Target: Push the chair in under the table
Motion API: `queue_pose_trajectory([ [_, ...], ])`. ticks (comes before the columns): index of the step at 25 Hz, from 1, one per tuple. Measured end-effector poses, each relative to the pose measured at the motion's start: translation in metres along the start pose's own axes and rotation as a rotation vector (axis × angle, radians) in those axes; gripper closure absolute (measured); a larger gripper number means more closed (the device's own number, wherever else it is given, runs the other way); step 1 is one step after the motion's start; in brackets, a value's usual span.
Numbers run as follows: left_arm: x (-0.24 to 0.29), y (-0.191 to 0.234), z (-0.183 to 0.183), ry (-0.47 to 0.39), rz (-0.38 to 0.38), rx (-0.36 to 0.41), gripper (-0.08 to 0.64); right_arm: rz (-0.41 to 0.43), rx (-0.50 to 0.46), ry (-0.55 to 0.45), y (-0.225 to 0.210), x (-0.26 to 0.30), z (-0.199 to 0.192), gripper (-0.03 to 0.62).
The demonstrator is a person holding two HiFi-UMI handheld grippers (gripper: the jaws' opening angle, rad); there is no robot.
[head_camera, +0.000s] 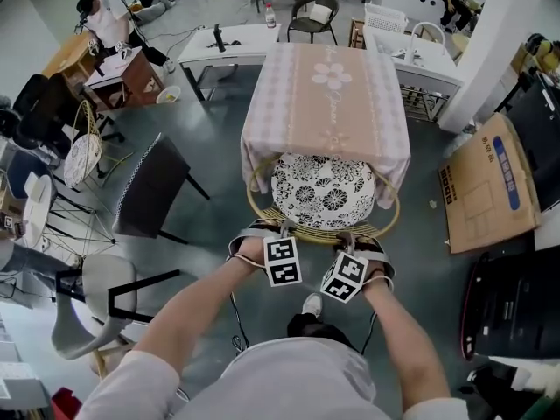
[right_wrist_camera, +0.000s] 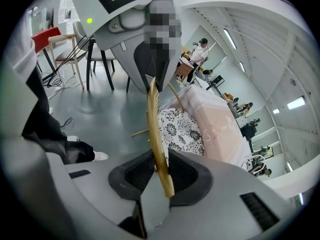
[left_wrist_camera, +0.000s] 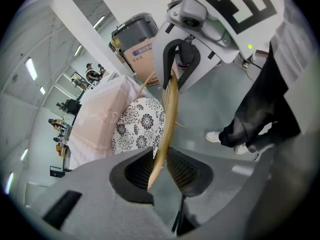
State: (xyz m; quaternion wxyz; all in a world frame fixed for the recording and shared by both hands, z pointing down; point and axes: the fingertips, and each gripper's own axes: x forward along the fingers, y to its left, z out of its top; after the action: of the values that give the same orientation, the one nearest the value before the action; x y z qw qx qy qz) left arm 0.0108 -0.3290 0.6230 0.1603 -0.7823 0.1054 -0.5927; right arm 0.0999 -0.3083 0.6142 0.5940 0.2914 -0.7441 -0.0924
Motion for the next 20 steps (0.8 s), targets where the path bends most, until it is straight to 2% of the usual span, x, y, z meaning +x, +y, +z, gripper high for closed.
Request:
queue_pose_trajectory([
  [9, 0.012, 0.025, -0.001, 0.038, 0.006, -0.003, 0.474, 0.015, 0.0, -0.019, -0.022, 0.016, 0.001, 0.52],
  [17, 0.014, 0.03, -0.006, 0.05, 0.018, 0.009, 0.472, 0.039, 0.003, -0.053, -0.024, 0.018, 0.007, 0.521],
  [20, 0.013, 0.029, -0.005, 0.06, 0.045, 0.036, 0.472, 0.033, -0.007, -0.069, -0.023, 0.017, 0.008, 0.52],
])
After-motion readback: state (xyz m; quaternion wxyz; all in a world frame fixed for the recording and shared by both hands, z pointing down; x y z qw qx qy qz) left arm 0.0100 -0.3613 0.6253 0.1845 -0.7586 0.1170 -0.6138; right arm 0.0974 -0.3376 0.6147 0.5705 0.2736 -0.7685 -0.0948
